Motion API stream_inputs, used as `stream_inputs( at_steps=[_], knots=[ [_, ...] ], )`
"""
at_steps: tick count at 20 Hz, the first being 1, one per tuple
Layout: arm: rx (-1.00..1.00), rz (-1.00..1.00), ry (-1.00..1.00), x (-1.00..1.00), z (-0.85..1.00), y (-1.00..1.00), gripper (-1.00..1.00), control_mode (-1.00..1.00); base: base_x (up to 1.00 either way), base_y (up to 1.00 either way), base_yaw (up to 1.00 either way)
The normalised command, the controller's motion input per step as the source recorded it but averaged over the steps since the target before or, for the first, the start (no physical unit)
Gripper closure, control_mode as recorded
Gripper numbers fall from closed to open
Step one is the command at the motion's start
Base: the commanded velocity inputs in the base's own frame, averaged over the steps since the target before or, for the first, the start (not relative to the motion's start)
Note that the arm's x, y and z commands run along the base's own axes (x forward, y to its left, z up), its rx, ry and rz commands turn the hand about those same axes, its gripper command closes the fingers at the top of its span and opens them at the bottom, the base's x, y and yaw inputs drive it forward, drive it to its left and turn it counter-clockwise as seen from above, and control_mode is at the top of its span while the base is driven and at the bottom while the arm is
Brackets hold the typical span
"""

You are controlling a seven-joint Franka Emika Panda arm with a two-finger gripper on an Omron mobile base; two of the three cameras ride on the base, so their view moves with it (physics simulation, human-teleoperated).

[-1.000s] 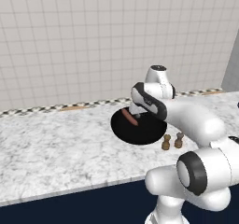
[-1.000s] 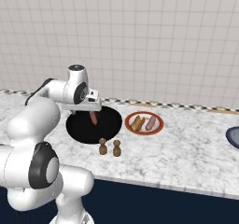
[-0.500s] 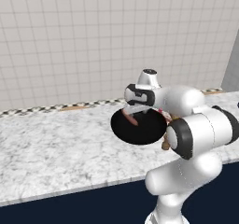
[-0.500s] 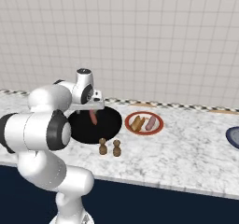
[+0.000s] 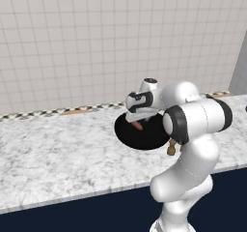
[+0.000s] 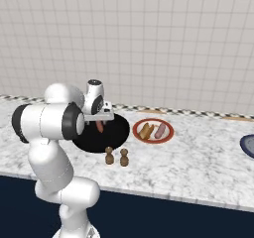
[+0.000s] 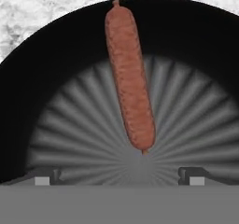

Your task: Place one bun and one sausage from the bowl on each plate.

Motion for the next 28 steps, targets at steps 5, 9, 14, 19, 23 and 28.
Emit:
stream_inputs(
  at_steps=[5,9,14,19,23,28],
  knots=[
    [0.0,0.02,0.0,0.24,-0.35,-0.03,-1.0,-1.0,0.0,0.0,0.0],
    [0.0,0.0,0.0,0.34,-0.21,0.0,-1.0,-1.0,0.0,0.0,0.0],
    [0.0,0.0,0.0,0.21,-0.21,0.0,-1.0,-1.0,0.0,0.0,0.0],
    [0.0,0.0,0.0,0.0,-0.23,0.0,-1.0,-1.0,0.0,0.0,0.0],
    [0.0,0.0,0.0,0.0,-0.19,0.0,-1.0,-1.0,0.0,0.0,0.0],
    [0.0,0.0,0.0,0.0,0.0,0.0,-1.0,-1.0,0.0,0.0,0.0]
  ],
)
